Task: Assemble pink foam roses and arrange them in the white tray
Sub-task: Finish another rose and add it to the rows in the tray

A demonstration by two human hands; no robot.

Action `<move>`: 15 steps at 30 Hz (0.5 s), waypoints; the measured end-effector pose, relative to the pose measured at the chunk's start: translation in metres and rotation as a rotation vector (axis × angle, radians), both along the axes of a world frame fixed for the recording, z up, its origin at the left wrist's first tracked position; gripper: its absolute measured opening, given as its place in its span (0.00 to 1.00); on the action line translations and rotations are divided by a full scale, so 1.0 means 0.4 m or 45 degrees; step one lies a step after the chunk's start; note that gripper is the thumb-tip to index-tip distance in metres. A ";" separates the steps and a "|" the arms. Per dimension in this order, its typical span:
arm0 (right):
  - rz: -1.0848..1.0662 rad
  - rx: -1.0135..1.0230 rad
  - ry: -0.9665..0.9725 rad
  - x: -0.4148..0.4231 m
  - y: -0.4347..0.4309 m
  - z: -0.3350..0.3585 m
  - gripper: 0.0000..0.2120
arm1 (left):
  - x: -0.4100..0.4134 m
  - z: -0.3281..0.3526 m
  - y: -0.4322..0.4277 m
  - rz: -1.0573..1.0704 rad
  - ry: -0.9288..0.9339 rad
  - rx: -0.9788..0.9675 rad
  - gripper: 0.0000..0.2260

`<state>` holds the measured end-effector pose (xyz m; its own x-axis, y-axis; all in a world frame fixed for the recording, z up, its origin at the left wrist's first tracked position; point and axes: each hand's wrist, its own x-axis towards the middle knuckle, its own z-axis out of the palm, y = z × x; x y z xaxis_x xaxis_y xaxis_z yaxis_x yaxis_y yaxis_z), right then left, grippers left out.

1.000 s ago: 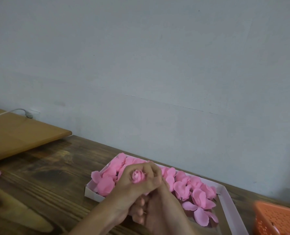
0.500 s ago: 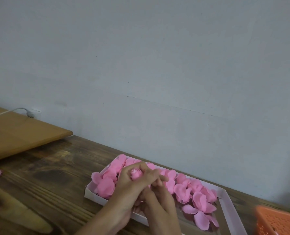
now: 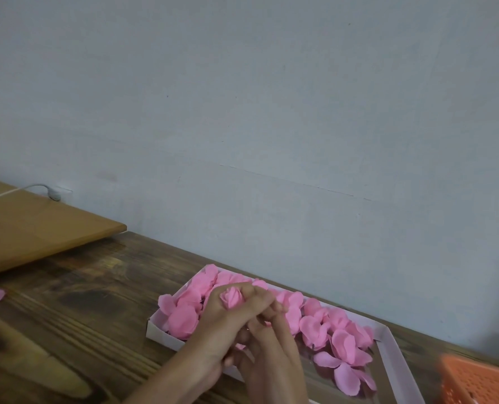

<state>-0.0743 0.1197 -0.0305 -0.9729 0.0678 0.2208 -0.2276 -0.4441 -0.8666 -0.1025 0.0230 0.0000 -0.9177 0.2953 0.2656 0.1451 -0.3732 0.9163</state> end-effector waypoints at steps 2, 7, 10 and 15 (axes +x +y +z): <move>0.022 0.021 0.037 0.005 -0.017 0.019 0.23 | 0.002 0.004 0.000 -0.012 -0.018 0.038 0.20; -0.071 0.312 0.054 0.012 -0.026 0.021 0.13 | 0.001 0.003 -0.006 -0.110 0.027 0.081 0.20; -0.045 0.253 -0.042 0.021 -0.029 0.031 0.16 | -0.003 -0.001 -0.009 -0.132 0.054 0.041 0.17; -0.121 0.493 -0.111 0.036 -0.008 0.043 0.13 | -0.009 -0.002 -0.012 -0.180 0.144 0.003 0.20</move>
<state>-0.0599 0.1165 -0.0133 -0.9825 0.0863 0.1650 -0.1705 -0.0617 -0.9834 -0.1060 0.0184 -0.0010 -0.8314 0.4182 0.3659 0.1936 -0.3993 0.8962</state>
